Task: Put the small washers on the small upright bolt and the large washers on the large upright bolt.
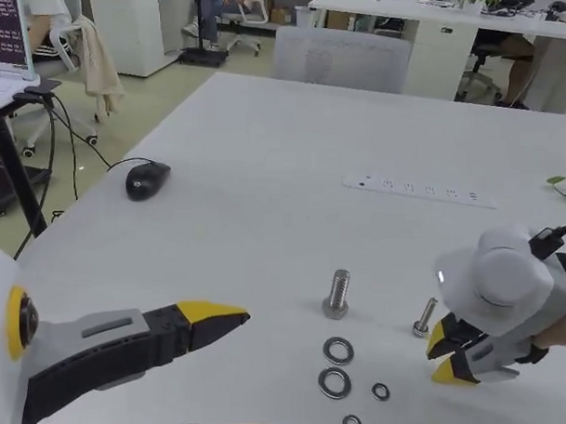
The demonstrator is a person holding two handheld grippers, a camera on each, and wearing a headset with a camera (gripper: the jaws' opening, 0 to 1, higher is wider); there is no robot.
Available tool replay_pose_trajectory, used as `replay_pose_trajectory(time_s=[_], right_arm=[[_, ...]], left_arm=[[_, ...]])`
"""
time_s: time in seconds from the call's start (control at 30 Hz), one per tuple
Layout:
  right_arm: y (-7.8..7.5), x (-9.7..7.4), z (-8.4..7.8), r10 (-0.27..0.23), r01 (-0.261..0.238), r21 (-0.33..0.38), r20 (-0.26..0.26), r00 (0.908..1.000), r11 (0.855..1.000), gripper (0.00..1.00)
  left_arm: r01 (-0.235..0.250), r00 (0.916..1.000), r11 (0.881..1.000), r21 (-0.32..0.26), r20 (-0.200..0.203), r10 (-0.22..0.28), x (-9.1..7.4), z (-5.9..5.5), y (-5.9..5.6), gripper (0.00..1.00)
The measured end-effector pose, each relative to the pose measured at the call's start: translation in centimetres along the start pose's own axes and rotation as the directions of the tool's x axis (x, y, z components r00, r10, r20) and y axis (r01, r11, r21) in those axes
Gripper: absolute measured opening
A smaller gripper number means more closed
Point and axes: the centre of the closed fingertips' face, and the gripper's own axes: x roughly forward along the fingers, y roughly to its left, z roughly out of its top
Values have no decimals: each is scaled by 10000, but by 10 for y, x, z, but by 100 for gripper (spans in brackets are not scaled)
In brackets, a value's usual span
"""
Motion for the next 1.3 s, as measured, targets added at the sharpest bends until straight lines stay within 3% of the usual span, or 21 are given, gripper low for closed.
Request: replay_pose_trajectory(time_s=[0.2, 0.63, 1.3], right_arm=[[9, 8, 16, 221, -218, -187, 155, 9996, 9996, 15], [12, 24, 37, 539, -524, -534, 270, 9982, 9972, 17], [13, 36, 37, 1010, -999, -504, 199, 9947, 9937, 20]], left_arm=[[67, 10000, 10000, 71, -13, -67, -1, 1, -1, 55], [59, 9999, 10000, 3, -84, -59, -3, -2, 6, 55], [-159, 9999, 9997, -182, 36, 160, -3, -4, 12, 55]])
